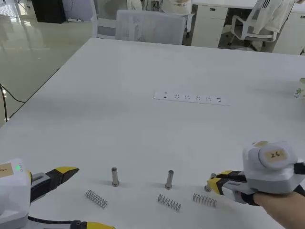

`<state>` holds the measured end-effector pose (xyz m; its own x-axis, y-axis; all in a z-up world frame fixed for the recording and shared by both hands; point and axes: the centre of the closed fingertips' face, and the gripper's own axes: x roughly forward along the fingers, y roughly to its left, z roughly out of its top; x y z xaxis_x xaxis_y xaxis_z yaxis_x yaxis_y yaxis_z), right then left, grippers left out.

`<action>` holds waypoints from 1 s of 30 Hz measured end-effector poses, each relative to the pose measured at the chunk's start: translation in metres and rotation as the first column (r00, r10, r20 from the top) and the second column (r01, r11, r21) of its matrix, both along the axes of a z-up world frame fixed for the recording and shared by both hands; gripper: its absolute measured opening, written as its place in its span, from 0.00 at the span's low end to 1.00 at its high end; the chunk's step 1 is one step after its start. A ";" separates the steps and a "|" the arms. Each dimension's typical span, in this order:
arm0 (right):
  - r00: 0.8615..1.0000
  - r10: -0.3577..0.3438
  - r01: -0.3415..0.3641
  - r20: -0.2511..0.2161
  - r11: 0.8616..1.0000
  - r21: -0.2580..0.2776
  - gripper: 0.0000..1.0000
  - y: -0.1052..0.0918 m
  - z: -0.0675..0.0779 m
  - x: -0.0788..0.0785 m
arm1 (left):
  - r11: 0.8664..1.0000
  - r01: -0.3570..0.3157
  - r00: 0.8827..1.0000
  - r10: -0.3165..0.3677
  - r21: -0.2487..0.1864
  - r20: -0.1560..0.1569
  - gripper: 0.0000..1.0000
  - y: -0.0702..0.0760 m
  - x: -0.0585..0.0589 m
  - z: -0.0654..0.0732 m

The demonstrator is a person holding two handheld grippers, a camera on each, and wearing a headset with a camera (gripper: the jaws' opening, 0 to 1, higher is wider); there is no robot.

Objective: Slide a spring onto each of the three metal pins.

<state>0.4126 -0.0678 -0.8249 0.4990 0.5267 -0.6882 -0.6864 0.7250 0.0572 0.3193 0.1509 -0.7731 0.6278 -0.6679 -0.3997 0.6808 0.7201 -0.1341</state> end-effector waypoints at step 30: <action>1.000 0.006 -0.006 0.003 0.999 0.036 0.14 -0.023 0.015 -0.013 | 1.000 0.002 1.000 -0.002 0.010 -0.002 0.95 0.005 0.002 0.001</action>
<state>0.3992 -0.0905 -0.8098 0.4973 0.5541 -0.6676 -0.6909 0.7183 0.0815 0.3218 0.1559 -0.7719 0.6259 -0.6650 -0.4075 0.6817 0.7203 -0.1284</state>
